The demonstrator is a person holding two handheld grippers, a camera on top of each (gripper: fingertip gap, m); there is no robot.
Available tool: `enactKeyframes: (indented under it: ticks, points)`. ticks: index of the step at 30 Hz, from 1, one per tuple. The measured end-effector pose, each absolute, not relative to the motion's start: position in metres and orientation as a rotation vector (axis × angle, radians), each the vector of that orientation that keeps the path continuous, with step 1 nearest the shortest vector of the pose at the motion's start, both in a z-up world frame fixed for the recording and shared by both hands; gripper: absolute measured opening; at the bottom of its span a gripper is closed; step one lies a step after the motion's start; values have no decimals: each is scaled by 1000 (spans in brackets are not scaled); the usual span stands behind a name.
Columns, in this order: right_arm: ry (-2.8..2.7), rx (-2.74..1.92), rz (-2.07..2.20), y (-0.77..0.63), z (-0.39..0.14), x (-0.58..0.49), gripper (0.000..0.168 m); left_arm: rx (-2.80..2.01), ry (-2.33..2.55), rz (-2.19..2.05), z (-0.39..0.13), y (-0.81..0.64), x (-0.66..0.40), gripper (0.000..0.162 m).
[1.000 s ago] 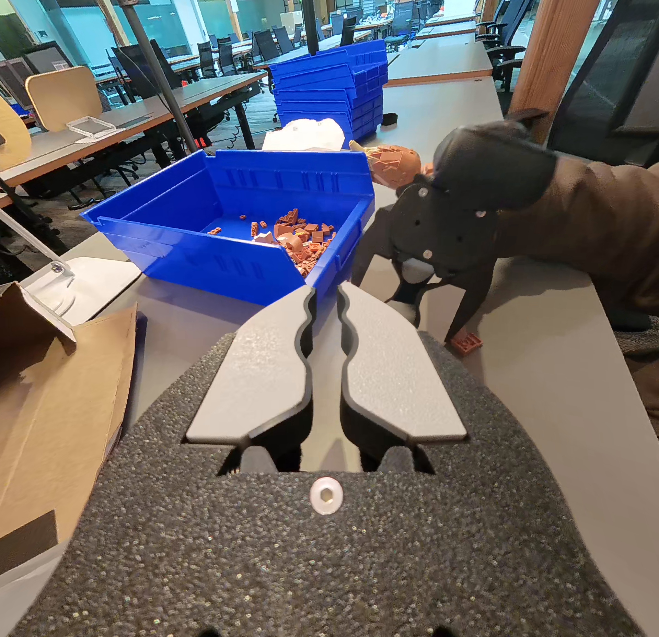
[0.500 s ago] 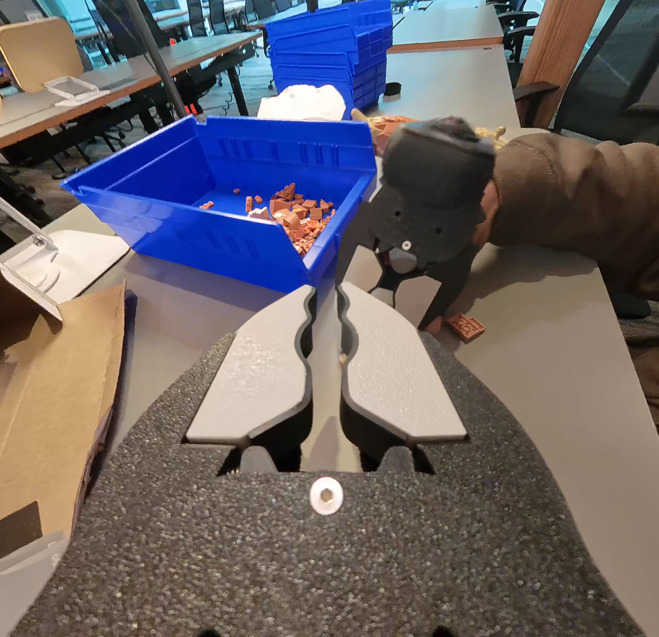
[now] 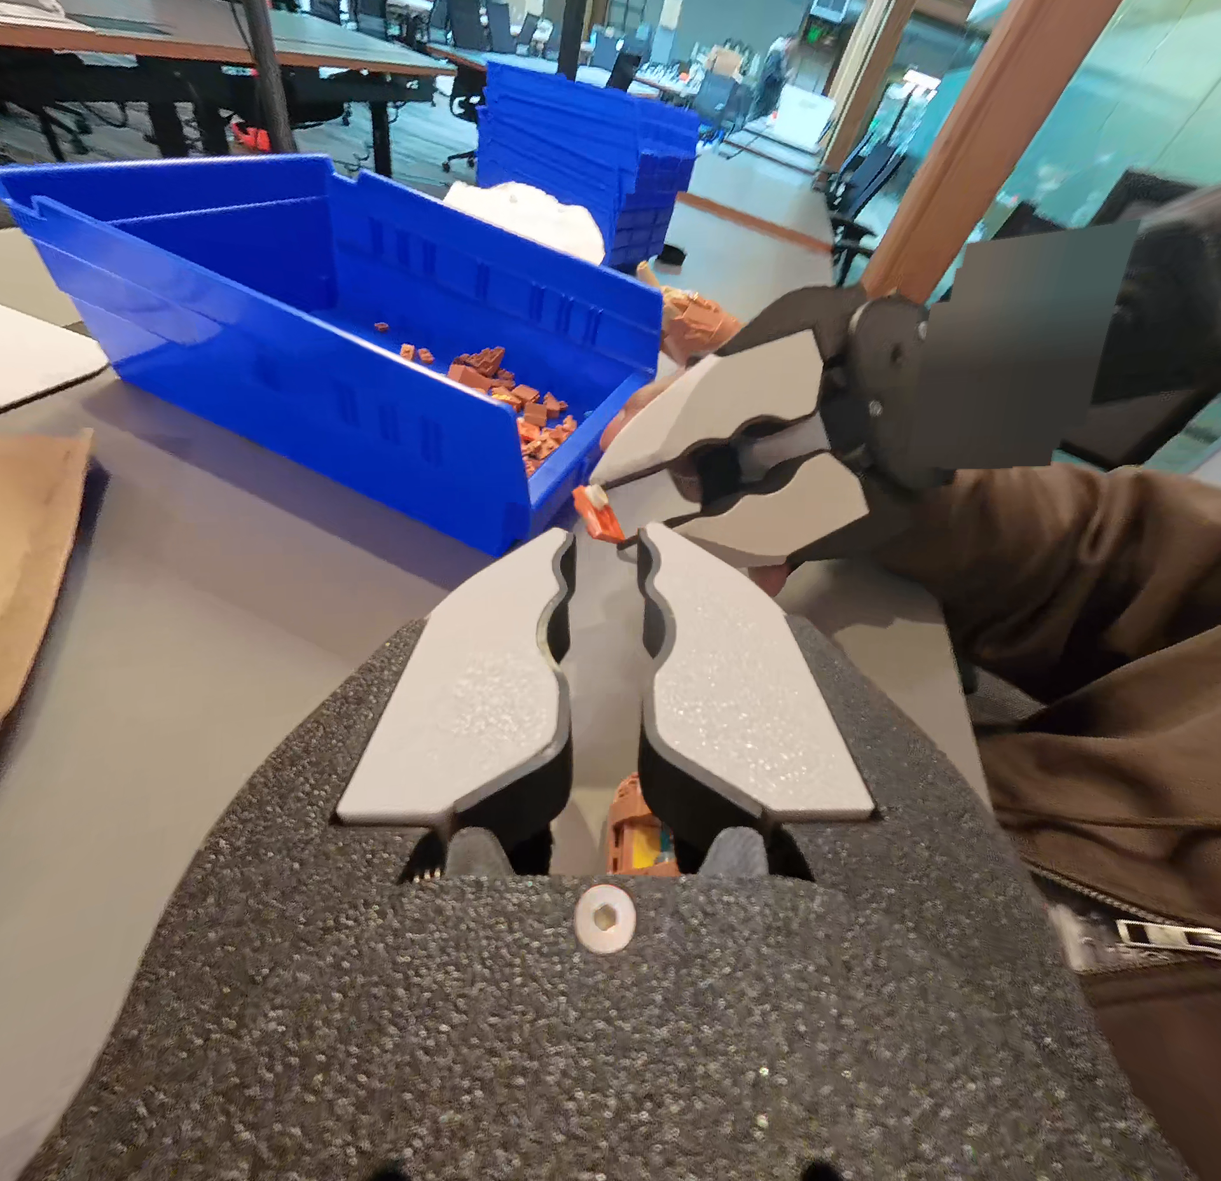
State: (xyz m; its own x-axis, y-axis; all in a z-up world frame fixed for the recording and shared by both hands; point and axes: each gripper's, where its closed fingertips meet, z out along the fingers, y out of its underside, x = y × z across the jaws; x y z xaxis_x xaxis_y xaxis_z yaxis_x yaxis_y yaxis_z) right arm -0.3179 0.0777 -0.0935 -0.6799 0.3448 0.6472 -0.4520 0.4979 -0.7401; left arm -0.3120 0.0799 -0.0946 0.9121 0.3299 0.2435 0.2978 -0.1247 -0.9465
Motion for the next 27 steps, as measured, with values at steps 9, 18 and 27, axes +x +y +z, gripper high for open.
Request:
enactKeyframes:
  ticks: [9, 18, 27]
  points:
    - [-1808, 150, 1250, 71, -81, -309, 15, -1655, -444, -51, -86, 83, -304, 7]
    - [-1925, 35, 1442, 81, -77, -313, 15, -1823, -287, 623, -82, 70, -324, 5]
    - [-2087, -374, 1907, 79, -69, -313, 11, -1825, -68, 1083, -74, 80, -320, 5]
